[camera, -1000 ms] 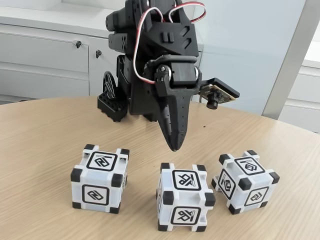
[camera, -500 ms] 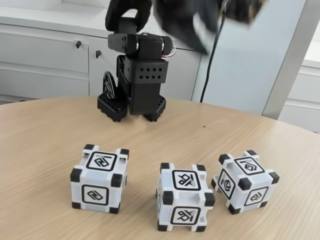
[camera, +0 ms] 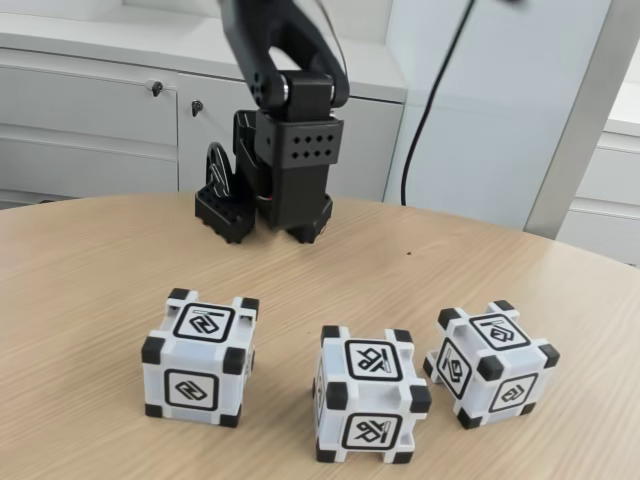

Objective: Stack cubes from left to right.

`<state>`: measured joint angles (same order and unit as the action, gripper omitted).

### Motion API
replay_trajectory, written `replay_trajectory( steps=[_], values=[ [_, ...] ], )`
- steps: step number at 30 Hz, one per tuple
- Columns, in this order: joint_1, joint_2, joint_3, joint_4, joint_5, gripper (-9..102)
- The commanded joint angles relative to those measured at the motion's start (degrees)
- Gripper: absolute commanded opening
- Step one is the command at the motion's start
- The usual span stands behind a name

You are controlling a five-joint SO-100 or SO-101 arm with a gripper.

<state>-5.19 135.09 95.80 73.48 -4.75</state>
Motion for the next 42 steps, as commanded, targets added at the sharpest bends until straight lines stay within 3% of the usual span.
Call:
replay_trajectory(
  steps=[1, 7, 16, 30, 42],
  values=[
    [-4.39, -11.25, -7.73, 4.83, -7.73, 31],
    [-12.13, -22.85, -10.20, 12.92, -21.45, 32],
    [-12.74, -37.53, -9.32, 13.71, -40.87, 33],
    [-0.79, -49.22, -9.23, 13.80, -56.34, 33],
    [1.41, -49.39, -9.23, 12.83, -63.81, 34]
  ],
)
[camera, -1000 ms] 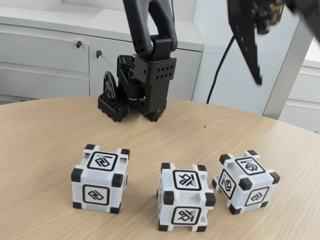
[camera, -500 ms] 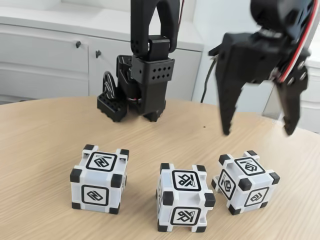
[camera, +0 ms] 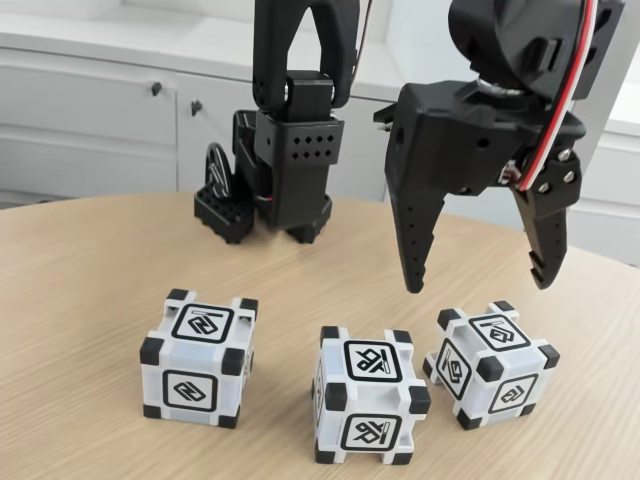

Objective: Stack cubes from left to right.

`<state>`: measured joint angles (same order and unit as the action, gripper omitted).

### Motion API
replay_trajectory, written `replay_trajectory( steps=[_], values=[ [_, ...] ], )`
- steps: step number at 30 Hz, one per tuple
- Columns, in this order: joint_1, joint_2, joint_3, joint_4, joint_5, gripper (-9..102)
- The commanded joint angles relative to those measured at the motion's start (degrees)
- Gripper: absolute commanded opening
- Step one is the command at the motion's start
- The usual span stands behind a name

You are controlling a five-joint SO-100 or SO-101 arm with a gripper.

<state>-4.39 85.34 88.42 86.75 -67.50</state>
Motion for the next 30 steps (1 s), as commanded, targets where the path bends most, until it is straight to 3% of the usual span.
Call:
replay_trajectory(
  steps=[1, 14, 30],
  values=[
    [0.62, 0.35, -1.85, -0.44, -1.05, 34],
    [0.09, -13.62, -2.90, -0.53, 1.05, 34],
    [-0.53, -14.50, -2.99, -2.46, -4.75, 35]
  ],
)
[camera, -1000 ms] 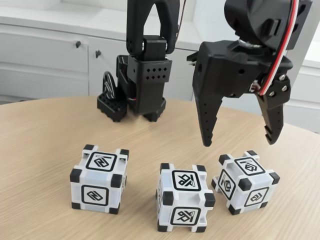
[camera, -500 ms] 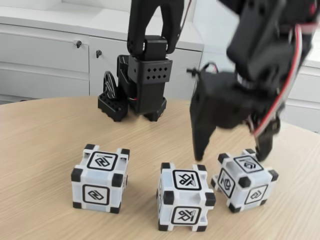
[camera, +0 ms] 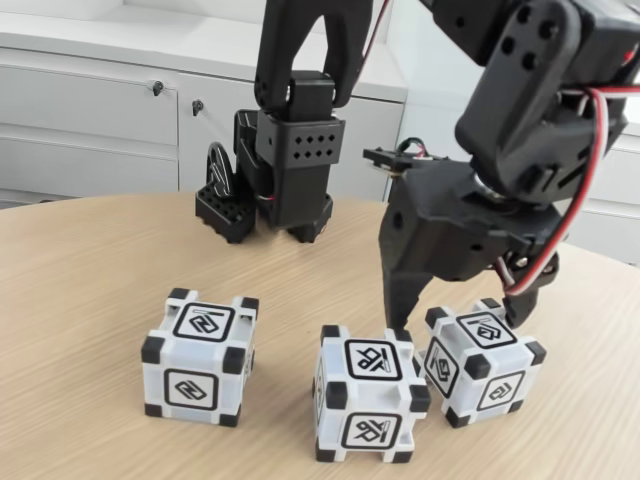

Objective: Stack cubes from left to right.

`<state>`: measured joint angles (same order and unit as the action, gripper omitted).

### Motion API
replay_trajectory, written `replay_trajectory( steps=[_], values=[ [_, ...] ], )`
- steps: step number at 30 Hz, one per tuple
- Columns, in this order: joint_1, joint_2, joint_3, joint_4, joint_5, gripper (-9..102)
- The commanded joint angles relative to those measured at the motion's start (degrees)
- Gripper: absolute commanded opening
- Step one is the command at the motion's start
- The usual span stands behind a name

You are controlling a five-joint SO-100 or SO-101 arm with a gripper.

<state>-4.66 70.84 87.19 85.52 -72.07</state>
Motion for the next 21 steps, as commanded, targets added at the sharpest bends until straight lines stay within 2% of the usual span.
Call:
replay_trajectory(
  steps=[1, 7, 11, 21],
  values=[
    [-0.26, 0.00, -1.76, -2.90, 0.70, 35],
    [0.26, 0.00, -1.49, -12.22, 2.81, 35],
    [0.26, 0.00, -1.05, -12.74, 2.11, 35],
    [-0.26, 0.00, -0.70, -12.74, 1.05, 26]
  ],
)
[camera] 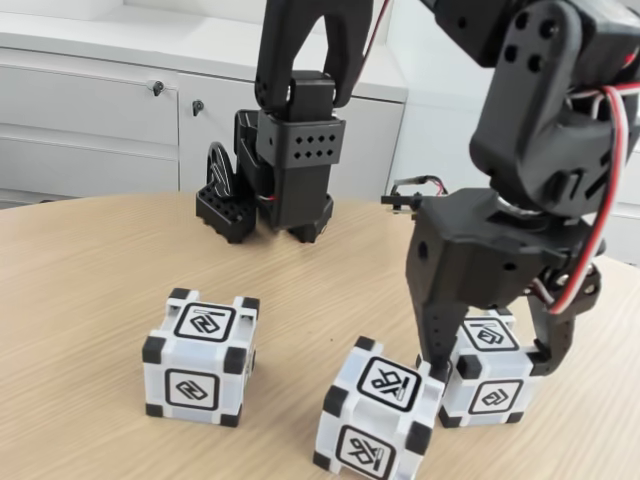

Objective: Stack cubes from left to right.

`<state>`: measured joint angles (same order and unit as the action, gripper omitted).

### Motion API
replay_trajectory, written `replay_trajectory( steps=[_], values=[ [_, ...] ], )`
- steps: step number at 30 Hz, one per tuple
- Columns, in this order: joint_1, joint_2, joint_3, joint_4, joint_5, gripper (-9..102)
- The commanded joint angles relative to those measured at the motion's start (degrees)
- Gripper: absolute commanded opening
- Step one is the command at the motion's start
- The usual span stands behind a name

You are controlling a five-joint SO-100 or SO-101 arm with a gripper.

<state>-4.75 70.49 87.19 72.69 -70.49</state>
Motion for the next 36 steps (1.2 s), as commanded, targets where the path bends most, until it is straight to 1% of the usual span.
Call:
replay_trajectory(
  steps=[1, 8, 11, 14, 16, 18, 21, 28, 34, 36],
  values=[
    [-0.18, 0.35, -0.70, 0.09, -0.44, 26],
    [-0.18, 0.35, -0.70, 0.09, 2.99, 14],
    [-0.18, 0.35, -0.70, 0.18, 5.45, 13],
    [-0.18, 1.32, -1.23, 1.05, 10.72, 12],
    [-0.18, 1.58, -1.67, 1.23, 16.26, 12],
    [-0.18, 2.29, -1.76, 1.14, 18.63, 14],
    [-0.18, 5.19, -1.67, 1.23, 23.99, 13],
    [0.79, 19.60, -1.67, 1.14, 31.11, 11],
    [1.32, 35.07, -1.23, 1.14, 31.55, 11],
    [3.60, 38.58, -0.79, 1.14, 31.90, 11]
  ],
)
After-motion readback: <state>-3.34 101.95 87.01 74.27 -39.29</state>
